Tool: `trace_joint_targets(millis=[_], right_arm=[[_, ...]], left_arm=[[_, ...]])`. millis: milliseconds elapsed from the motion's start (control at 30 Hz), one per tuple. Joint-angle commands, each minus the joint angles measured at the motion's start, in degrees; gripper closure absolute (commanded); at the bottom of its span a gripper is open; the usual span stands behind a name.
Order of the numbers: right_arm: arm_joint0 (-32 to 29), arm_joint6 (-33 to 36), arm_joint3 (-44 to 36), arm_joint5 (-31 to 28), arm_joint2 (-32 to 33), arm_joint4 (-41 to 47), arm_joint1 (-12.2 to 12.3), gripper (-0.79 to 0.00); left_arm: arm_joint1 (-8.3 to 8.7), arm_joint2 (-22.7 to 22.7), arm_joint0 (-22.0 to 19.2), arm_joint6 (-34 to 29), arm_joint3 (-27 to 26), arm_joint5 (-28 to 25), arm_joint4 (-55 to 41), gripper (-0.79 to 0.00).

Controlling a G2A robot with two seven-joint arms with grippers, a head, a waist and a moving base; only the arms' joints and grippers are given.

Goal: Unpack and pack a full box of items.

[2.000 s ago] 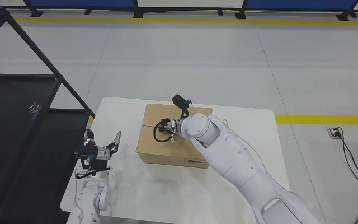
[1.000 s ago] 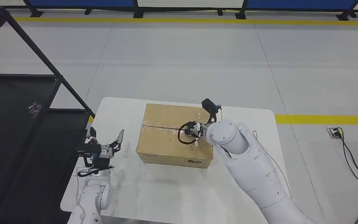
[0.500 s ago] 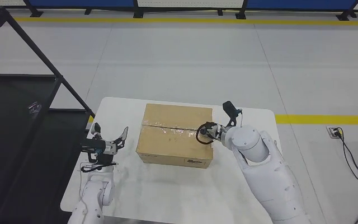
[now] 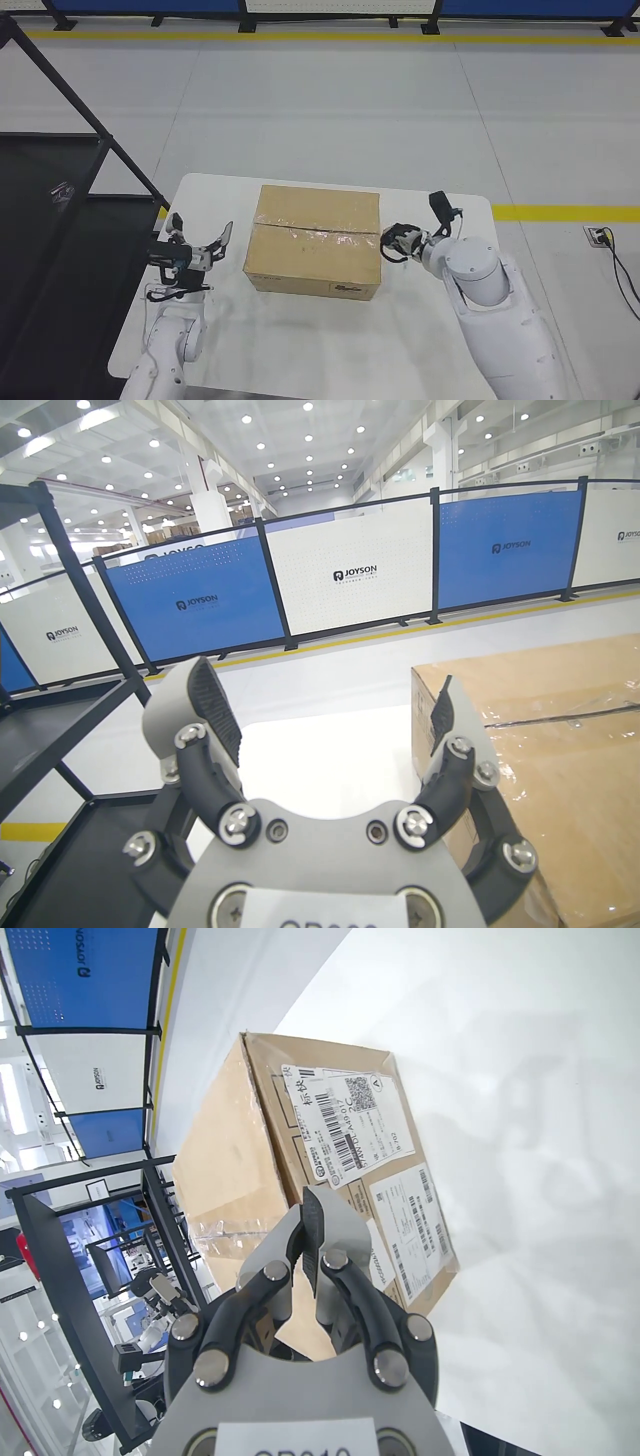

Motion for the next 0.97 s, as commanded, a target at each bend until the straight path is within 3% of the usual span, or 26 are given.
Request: trace_joint_targets(millis=[0, 300, 567, 600, 700, 733, 867, 900, 933], right_arm=[[-0.30, 0.11, 0.14, -0.12, 0.04, 0.23, 0.11, 0.000], [0.56, 0.10, 3.05, -0.89, -1.23, 1.11, 0.26, 0.000], [-0.85, -5.68, 2.73, -3.01, 5.19, 7.41, 0.66, 0.000], [-1.48, -6.56, 2.22, -3.83, 6.31, 8.62, 0.72, -0.049], [-3.60, -9.69, 0.65, -6.91, 9.63, 12.80, 0.81, -0.336], [-4.28, -10.99, 0.26, -7.87, 10.63, 14.62, 0.77, -0.785], [-5.81, -14.38, -0.64, -11.36, 11.96, 18.26, 0.57, -0.785], [-5.75, -14.24, -0.63, -11.18, 11.94, 18.03, 0.58, -0.334], [-5.86, -14.58, -0.67, -11.57, 12.02, 18.44, 0.56, -0.404]], left_arm=[[0.01, 0.12, -0.17, -0.10, 0.05, -0.09, 0.15, -0.785], [0.12, 0.07, -0.33, -0.12, 0.28, -0.19, 0.29, -0.785], [0.26, -1.48, 0.35, 1.39, -0.13, 0.98, -1.28, -0.785], [0.28, -1.80, 0.48, 1.59, -0.17, 1.08, -1.69, -0.785], [0.41, -2.67, 0.75, 1.87, -0.07, 0.88, -2.44, -0.785], [0.46, -2.78, 0.80, 1.75, 0.04, 0.31, -2.49, -0.785], [0.53, -2.98, 0.83, 1.78, 0.14, -0.06, -2.42, -0.785], [0.54, -2.99, 0.83, 1.78, 0.15, -0.10, -2.44, -0.784], [0.54, -2.99, 0.83, 1.78, 0.15, -0.10, -2.42, -0.785]])
